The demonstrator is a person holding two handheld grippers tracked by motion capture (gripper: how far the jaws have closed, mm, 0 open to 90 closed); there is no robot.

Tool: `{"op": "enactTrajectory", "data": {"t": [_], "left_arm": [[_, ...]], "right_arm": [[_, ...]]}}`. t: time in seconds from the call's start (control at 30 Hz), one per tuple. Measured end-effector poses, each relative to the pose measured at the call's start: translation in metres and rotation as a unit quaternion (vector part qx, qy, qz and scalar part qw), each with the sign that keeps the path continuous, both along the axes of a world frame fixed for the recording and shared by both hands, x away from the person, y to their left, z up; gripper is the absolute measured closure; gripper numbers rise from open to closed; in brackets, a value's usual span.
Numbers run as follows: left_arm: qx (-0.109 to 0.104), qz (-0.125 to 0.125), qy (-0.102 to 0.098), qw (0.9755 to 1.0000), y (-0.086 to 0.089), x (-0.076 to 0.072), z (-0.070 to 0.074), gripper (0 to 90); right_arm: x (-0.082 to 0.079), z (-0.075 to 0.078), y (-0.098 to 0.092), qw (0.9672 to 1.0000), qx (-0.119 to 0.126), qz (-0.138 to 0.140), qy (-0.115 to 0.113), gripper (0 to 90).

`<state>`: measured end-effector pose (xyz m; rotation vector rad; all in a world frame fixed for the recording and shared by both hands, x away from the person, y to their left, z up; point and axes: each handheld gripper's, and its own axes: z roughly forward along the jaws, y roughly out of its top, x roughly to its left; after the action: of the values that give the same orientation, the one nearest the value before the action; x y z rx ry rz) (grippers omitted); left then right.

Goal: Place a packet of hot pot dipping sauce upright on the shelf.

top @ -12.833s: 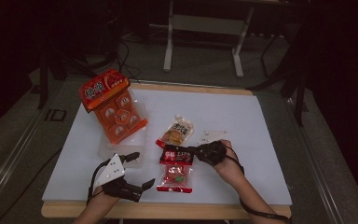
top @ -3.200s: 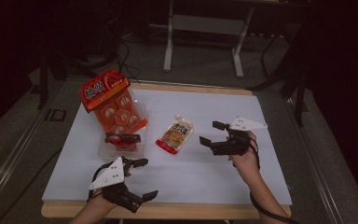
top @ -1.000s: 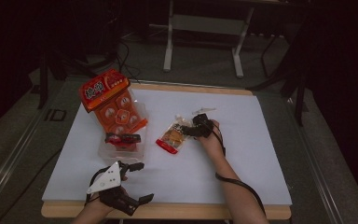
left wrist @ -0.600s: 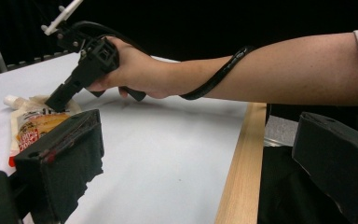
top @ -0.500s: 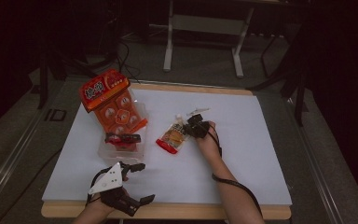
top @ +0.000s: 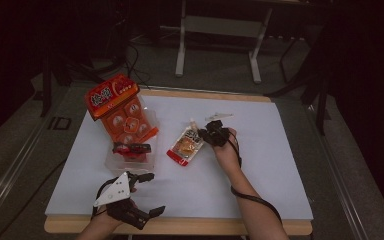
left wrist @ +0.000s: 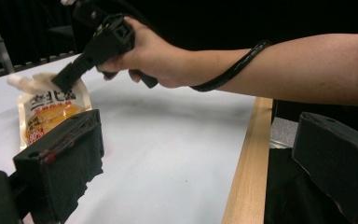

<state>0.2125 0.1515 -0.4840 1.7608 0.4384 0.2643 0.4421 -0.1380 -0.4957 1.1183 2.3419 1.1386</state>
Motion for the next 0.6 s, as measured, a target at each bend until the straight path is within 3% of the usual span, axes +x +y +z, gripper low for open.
{"op": "enactTrajectory", "data": {"t": [0.13,0.43,0.6], "left_arm": [[-0.002,0.000,0.003,1.0000,-0.001,0.001,-0.001,2.4],[-0.004,0.001,0.004,1.0000,0.000,0.002,-0.001,2.4],[-0.007,0.000,0.005,1.0000,-0.001,0.003,-0.001,2.4]], "right_arm": [[-0.008,0.012,-0.001,0.9996,0.024,0.008,-0.007,89.0],[-0.027,0.034,0.004,0.9975,0.054,0.034,-0.031,89.2],[-0.037,0.045,0.008,0.9961,0.055,0.049,-0.048,89.3]]}}
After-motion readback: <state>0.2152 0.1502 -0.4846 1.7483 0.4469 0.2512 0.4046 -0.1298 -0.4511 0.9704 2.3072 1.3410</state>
